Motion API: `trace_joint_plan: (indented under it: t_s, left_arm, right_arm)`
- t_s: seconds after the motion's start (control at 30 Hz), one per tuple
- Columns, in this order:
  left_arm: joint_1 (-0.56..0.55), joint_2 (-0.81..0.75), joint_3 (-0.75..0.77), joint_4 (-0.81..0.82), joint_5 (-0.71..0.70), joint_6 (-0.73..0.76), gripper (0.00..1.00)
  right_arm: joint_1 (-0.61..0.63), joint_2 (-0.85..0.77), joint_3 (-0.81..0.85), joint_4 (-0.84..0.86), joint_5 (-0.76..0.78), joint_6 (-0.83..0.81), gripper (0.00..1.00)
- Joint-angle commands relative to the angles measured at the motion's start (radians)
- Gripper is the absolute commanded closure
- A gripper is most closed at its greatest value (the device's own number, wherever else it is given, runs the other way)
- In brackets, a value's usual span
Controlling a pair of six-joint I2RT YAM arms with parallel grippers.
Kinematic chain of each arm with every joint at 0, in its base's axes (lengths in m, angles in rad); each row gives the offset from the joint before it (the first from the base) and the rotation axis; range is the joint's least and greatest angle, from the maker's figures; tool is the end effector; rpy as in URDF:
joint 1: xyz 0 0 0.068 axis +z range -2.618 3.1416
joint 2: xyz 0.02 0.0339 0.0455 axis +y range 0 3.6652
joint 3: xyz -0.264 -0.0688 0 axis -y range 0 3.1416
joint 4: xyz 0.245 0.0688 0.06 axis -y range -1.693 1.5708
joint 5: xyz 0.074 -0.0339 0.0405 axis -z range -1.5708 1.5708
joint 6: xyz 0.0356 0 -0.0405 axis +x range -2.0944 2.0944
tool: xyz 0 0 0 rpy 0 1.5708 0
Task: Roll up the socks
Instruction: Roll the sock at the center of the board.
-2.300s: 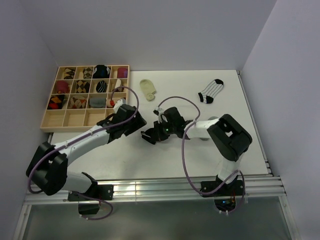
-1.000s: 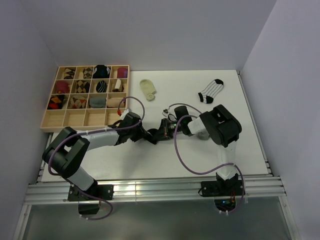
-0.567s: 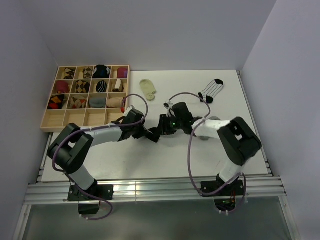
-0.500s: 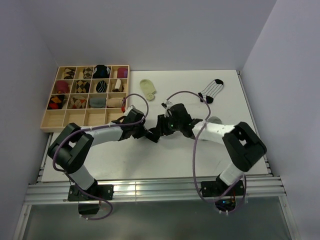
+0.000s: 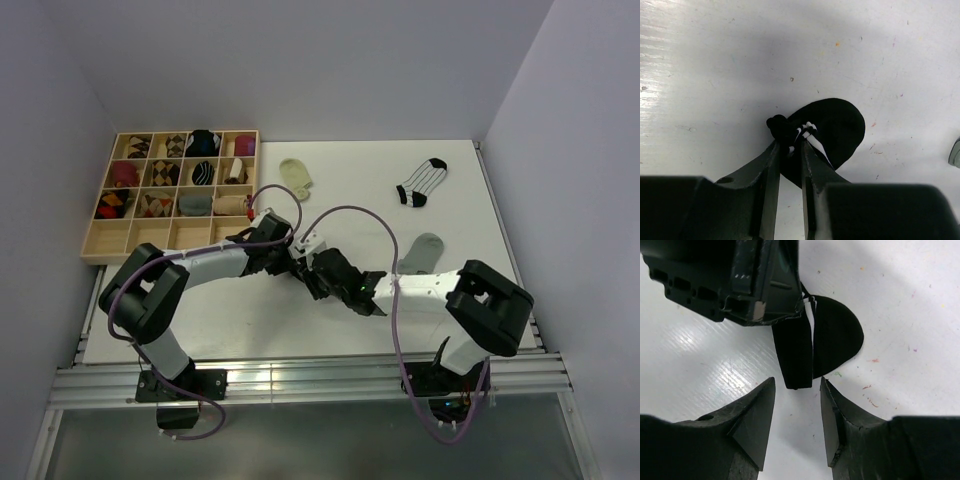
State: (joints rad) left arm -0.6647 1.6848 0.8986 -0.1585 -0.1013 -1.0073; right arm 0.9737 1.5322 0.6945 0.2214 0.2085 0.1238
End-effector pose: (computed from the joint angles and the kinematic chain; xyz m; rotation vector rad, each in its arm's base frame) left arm 0.2617 -0.2005 0.1561 -0.4848 2.5526 -0.5356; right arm 0.1788 0.2499 0.1725 -0.7972 2.0499 0.3964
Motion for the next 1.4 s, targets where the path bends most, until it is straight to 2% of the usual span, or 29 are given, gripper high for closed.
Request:
trace_joint_plan:
  t_s: [0.0, 0.53, 0.63, 0.67, 0.73, 0.77, 0.8, 0.9, 0.93, 1.07, 1.13, 1.2, 1.37]
  left_arm:
    - [-0.004, 0.027, 0.010, -0.085, -0.009, 0.041, 0.75]
    - [-0.004, 0.036, 0.017, -0.082, 0.011, 0.045, 0.74]
    - [-0.004, 0.038, 0.016, -0.078, 0.017, 0.045, 0.73]
    - [-0.004, 0.036, 0.014, -0.073, 0.020, 0.045, 0.73]
    - [-0.004, 0.035, 0.011, -0.067, 0.026, 0.047, 0.72]
    - [-0.004, 0.029, 0.010, -0.065, 0.026, 0.047, 0.70]
    - [-0.004, 0.023, 0.007, -0.062, 0.025, 0.050, 0.69]
    - [-0.003, -0.019, -0.007, -0.055, 0.005, 0.056, 0.61]
    - [-0.004, -0.037, -0.013, -0.038, -0.001, 0.058, 0.55]
    - [-0.004, -0.155, -0.056, -0.001, -0.064, 0.041, 0.41]
    - [-0.003, -0.192, -0.082, 0.016, -0.086, 0.024, 0.34]
    - [-0.004, -0.247, -0.118, 0.039, -0.110, 0.004, 0.29]
    - [-0.003, -0.347, -0.191, 0.085, -0.130, -0.020, 0.25]
  right_arm:
    - [0.029, 0.034, 0.039, 0.062, 0.097, -0.064, 0.52]
    - [0.072, 0.201, 0.097, 0.090, 0.112, -0.102, 0.54]
    - [0.072, 0.229, 0.102, 0.084, 0.118, -0.099, 0.60]
    - [0.071, 0.233, 0.105, 0.079, 0.121, -0.096, 0.68]
    - [0.068, 0.246, 0.106, 0.073, 0.121, -0.086, 0.77]
    - [0.065, 0.246, 0.106, 0.065, 0.112, -0.078, 0.86]
    - [0.057, 0.244, 0.105, 0.059, 0.098, -0.070, 0.90]
    - [0.013, 0.214, 0.097, 0.023, -0.016, -0.027, 0.98]
    - [-0.022, 0.195, 0.096, 0.012, -0.061, -0.003, 0.99]
    - [-0.119, 0.167, 0.106, -0.056, -0.326, 0.054, 1.00]
    - [-0.151, 0.166, 0.115, -0.074, -0.392, 0.086, 1.00]
    - [-0.200, 0.193, 0.160, -0.120, -0.521, 0.109, 1.00]
    - [-0.280, 0.272, 0.218, -0.157, -0.782, 0.174, 1.00]
